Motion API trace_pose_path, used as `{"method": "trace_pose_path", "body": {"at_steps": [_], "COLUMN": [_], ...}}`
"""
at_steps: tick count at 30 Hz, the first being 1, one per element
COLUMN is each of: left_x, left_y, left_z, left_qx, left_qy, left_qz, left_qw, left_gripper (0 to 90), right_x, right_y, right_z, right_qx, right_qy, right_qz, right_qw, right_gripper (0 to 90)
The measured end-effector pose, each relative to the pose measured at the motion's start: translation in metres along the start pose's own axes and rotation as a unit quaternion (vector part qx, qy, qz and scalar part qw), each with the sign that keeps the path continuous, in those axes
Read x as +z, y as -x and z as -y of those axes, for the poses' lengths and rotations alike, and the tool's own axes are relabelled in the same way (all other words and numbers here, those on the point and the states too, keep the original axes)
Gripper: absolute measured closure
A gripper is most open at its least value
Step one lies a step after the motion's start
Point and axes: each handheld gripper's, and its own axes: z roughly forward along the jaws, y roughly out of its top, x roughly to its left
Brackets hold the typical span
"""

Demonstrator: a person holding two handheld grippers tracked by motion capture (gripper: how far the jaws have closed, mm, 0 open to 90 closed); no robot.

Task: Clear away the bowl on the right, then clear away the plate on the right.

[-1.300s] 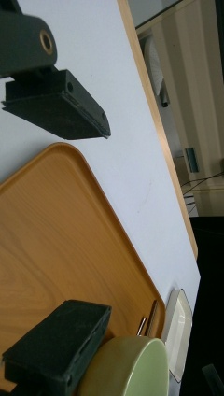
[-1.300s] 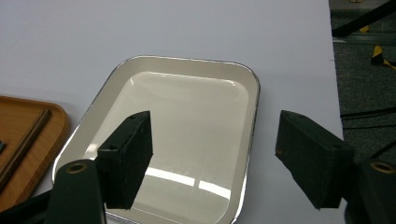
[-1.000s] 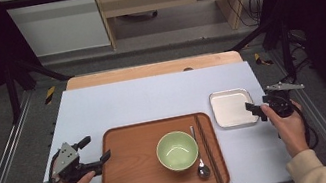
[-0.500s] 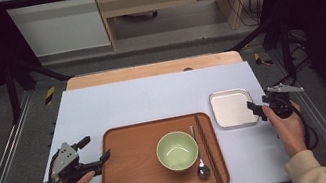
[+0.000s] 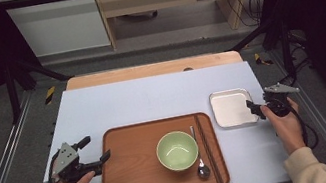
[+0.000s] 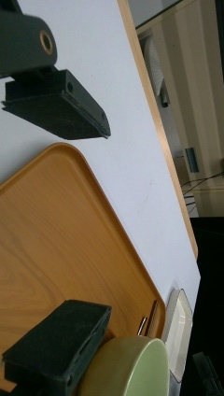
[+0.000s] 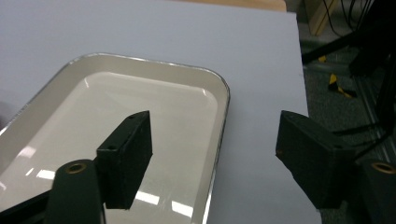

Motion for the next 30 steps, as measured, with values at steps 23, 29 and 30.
{"method": "trace_pose_path", "body": {"at_steps": [23, 29, 30], "left_x": [0.0, 0.0, 0.0], "left_y": [0.001, 0.001, 0.001], "left_z": [0.0, 0.0, 0.0], "left_qx": [0.0, 0.0, 0.0], "left_qy": [-0.002, -0.002, -0.002], "left_qz": [0.0, 0.0, 0.0], "left_qw": [1.0, 1.0, 1.0], "left_gripper": [11.9, 11.9, 11.9], "right_x": [0.013, 0.015, 0.015], "right_y": [0.01, 0.011, 0.011], "right_z": [0.003, 0.004, 0.005], "right_qx": [0.05, 0.071, 0.071], "right_qy": [-0.053, -0.073, -0.076], "right_qz": [0.001, -0.017, -0.019], "right_qw": [0.9973, 0.9947, 0.9944], "right_gripper": [47.4, 57.5, 58.4]}}
